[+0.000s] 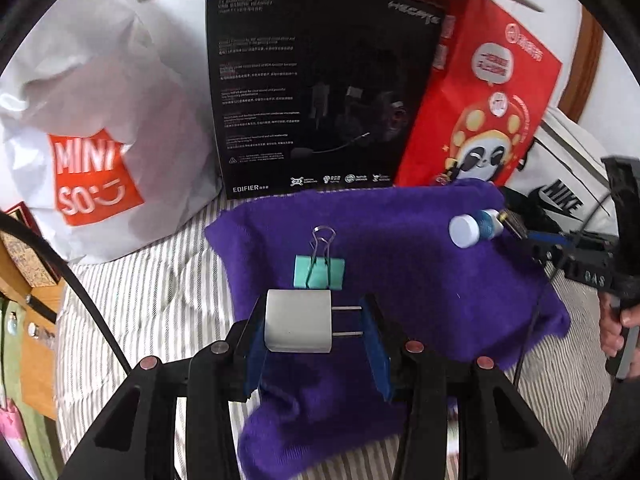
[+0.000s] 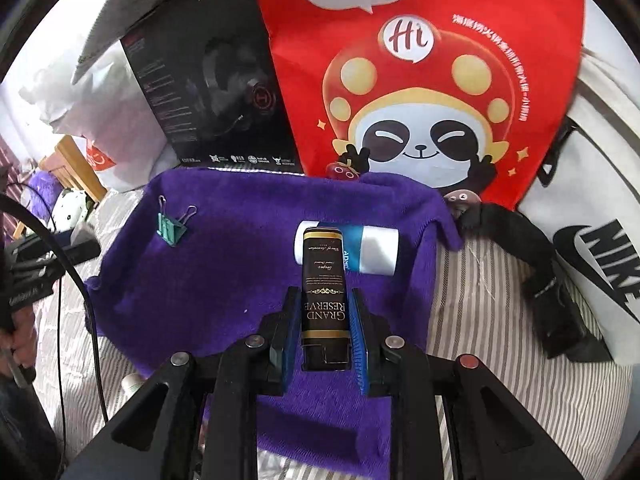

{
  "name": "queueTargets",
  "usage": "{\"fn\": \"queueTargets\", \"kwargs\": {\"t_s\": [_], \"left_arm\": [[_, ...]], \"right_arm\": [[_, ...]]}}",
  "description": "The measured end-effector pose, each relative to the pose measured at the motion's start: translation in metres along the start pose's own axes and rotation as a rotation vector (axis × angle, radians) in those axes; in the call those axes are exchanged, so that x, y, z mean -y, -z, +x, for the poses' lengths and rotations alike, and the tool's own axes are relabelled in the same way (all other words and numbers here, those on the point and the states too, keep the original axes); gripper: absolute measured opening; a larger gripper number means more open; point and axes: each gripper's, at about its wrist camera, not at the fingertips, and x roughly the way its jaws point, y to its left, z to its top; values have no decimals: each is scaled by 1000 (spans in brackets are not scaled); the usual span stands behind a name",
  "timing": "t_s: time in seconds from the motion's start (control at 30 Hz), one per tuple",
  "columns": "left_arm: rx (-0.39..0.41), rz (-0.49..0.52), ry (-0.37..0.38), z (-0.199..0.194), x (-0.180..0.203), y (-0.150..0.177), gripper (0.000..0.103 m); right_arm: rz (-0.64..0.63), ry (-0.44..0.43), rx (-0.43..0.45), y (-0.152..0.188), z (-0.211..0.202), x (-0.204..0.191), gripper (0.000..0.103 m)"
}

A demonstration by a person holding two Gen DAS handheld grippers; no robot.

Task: Organize rigid objects
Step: 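Carry the charger and the box over the purple towel with both grippers, then lower the box onto the towel and open the right gripper while the left lowers the charger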

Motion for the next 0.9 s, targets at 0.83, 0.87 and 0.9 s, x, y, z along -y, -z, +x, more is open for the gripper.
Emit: {"fn": "queueTargets", "kwargs": {"t_s": [0.83,0.87,0.9], "left_arm": [[-96,27,4,54,-13,1,42],[-97,27,3,54,-13,1,42],[-96,25,8,53,-13,1,42]], "right_arm": [[-114,59,-133,11,54,-1,24],[-115,59,-134,11,54,-1,24],[-116,57,-134,12,54,0,24]]}}
